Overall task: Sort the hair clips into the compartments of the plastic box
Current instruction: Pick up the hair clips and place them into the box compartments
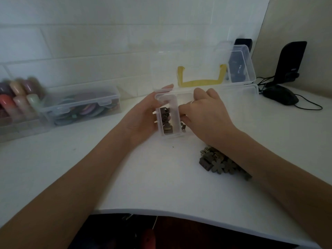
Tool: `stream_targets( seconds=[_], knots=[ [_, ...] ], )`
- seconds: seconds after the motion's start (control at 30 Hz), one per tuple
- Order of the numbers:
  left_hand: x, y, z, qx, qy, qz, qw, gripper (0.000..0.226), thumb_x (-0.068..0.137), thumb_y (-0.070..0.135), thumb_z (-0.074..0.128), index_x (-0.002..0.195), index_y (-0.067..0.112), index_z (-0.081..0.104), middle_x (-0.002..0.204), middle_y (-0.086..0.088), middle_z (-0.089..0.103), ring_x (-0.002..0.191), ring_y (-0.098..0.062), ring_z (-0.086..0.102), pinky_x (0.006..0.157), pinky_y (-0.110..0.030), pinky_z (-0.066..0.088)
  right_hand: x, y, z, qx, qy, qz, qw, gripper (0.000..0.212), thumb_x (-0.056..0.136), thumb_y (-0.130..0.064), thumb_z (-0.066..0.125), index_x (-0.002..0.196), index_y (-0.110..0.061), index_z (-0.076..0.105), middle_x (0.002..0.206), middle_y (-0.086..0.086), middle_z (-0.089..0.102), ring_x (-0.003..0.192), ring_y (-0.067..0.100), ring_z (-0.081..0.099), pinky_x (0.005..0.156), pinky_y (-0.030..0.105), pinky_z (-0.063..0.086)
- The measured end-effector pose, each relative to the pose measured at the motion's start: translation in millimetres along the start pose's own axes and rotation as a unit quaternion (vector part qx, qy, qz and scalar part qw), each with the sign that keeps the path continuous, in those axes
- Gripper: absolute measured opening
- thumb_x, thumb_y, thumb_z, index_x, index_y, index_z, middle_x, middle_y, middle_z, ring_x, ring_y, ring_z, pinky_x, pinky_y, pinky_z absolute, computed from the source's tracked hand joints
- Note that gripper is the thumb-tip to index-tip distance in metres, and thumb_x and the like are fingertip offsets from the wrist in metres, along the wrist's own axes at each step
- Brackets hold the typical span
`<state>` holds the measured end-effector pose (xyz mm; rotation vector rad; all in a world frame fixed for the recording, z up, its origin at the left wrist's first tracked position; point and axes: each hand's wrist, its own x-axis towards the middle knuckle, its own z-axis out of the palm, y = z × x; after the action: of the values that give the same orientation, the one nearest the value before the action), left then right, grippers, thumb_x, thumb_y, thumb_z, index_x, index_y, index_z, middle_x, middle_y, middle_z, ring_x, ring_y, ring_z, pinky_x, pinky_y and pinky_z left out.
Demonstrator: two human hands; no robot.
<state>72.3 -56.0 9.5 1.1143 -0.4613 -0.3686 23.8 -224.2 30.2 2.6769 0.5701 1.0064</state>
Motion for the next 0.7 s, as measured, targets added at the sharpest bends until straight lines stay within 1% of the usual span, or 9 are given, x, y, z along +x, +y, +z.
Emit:
stream_targets(
  seconds=[0.07, 0.13, 0.17, 0.2, 0.27, 0.37, 0.5, 0.57, 0.7],
  knots=[
    [0.2, -0.3, -0.3, -0.004, 0.008, 0.004, 1.000, 0.065, 0.062, 0.025, 0.074, 0.126, 0.022, 0.062, 0.119, -0.009, 0.065, 0.090, -0.022, 0.065, 0.070, -0.031, 0.051, -2.6, 1.7, -3.9, 0.048, -0.029, -0.005, 0.998, 0.007, 0.074, -0.020, 0.073, 0.075, -0.027, 0.073, 0.067, -0.008, 0.067, 0.077, 0.020, 0.050, 0.068, 0.031, 0.023],
    [0.5, -0.1, -2.2, -0.004, 0.023, 0.006, 1.000, 0.059, 0.067, 0.027, 0.072, 0.125, 0.021, 0.063, 0.122, -0.010, 0.062, 0.099, -0.026, 0.060, 0.071, -0.030, 0.050, -4.7, 9.2, -11.8, 0.145, -0.063, 0.008, 0.987, 0.015, 0.088, -0.027, 0.060, 0.092, -0.031, 0.074, 0.102, -0.010, 0.071, 0.085, 0.014, 0.046, 0.074, 0.031, 0.033],
    [0.4, 0.8, -3.1, -0.009, 0.032, 0.005, 0.999, 0.052, 0.069, 0.028, 0.069, 0.121, 0.022, 0.067, 0.123, -0.010, 0.060, 0.105, -0.027, 0.055, 0.073, -0.030, 0.048, -6.0, 14.3, -16.5, 0.201, -0.060, 0.010, 0.978, 0.016, 0.089, -0.028, 0.060, 0.095, -0.031, 0.074, 0.108, -0.012, 0.070, 0.082, 0.010, 0.043, 0.073, 0.029, 0.038],
    [-0.1, 2.4, -3.5, -0.021, 0.042, 0.002, 0.999, 0.045, 0.070, 0.028, 0.067, 0.114, 0.024, 0.071, 0.122, -0.010, 0.059, 0.107, -0.029, 0.048, 0.074, -0.030, 0.045, -6.9, 18.8, -21.9, 0.246, -0.048, 0.014, 0.968, 0.015, 0.088, -0.029, 0.061, 0.096, -0.031, 0.074, 0.105, -0.014, 0.071, 0.077, 0.006, 0.042, 0.069, 0.026, 0.041],
    [-0.9, 5.9, -4.2, -0.049, 0.059, -0.003, 0.997, 0.035, 0.069, 0.027, 0.066, 0.103, 0.027, 0.075, 0.119, -0.008, 0.057, 0.108, -0.029, 0.040, 0.073, -0.029, 0.041, -8.3, 29.7, -31.2, 0.312, -0.026, 0.037, 0.949, 0.012, 0.085, -0.030, 0.065, 0.093, -0.032, 0.074, 0.083, -0.020, 0.069, 0.064, 0.005, 0.046, 0.062, 0.014, 0.040],
    [-1.9, 10.6, -7.3, -0.068, 0.080, -0.002, 0.994, 0.032, 0.070, 0.020, 0.066, 0.100, 0.026, 0.076, 0.114, -0.006, 0.060, 0.106, -0.027, 0.044, 0.068, -0.027, 0.043, -8.4, 44.3, -43.4, 0.341, -0.032, 0.042, 0.939, 0.010, 0.081, -0.025, 0.070, 0.088, -0.029, 0.074, 0.068, -0.030, 0.056, 0.062, 0.009, 0.055, 0.060, 0.009, 0.042],
    [-3.3, 12.4, -12.1, -0.080, 0.109, 0.006, 0.991, 0.048, 0.054, 0.018, 0.066, 0.101, 0.025, 0.075, 0.113, -0.007, 0.056, 0.104, -0.027, 0.042, 0.069, -0.030, 0.040, -11.8, 57.4, -49.9, 0.344, -0.209, -0.009, 0.915, 0.009, 0.079, -0.023, 0.073, 0.085, -0.028, 0.076, 0.075, -0.023, 0.069, 0.063, -0.012, 0.059, 0.062, -0.001, 0.039],
    [-3.9, 12.4, -13.2, -0.084, 0.110, 0.009, 0.990, 0.048, 0.055, 0.019, 0.065, 0.102, 0.026, 0.075, 0.115, -0.006, 0.054, 0.105, -0.027, 0.037, 0.072, -0.030, 0.038, -13.3, 58.5, -46.6, 0.297, -0.261, -0.007, 0.918, 0.012, 0.078, -0.027, 0.073, 0.089, -0.033, 0.076, 0.081, -0.019, 0.072, 0.064, -0.016, 0.059, 0.066, 0.001, 0.041],
    [-3.7, 12.7, -13.0, -0.077, 0.106, 0.008, 0.991, 0.051, 0.055, 0.014, 0.061, 0.103, 0.025, 0.075, 0.112, -0.005, 0.062, 0.102, -0.026, 0.047, 0.069, -0.029, 0.046, -15.1, 54.6, -40.8, 0.250, -0.350, 0.034, 0.902, 0.024, 0.079, -0.028, 0.072, 0.103, -0.036, 0.071, 0.096, -0.016, 0.071, 0.084, -0.002, 0.062, 0.082, 0.020, 0.048]
  ],
)
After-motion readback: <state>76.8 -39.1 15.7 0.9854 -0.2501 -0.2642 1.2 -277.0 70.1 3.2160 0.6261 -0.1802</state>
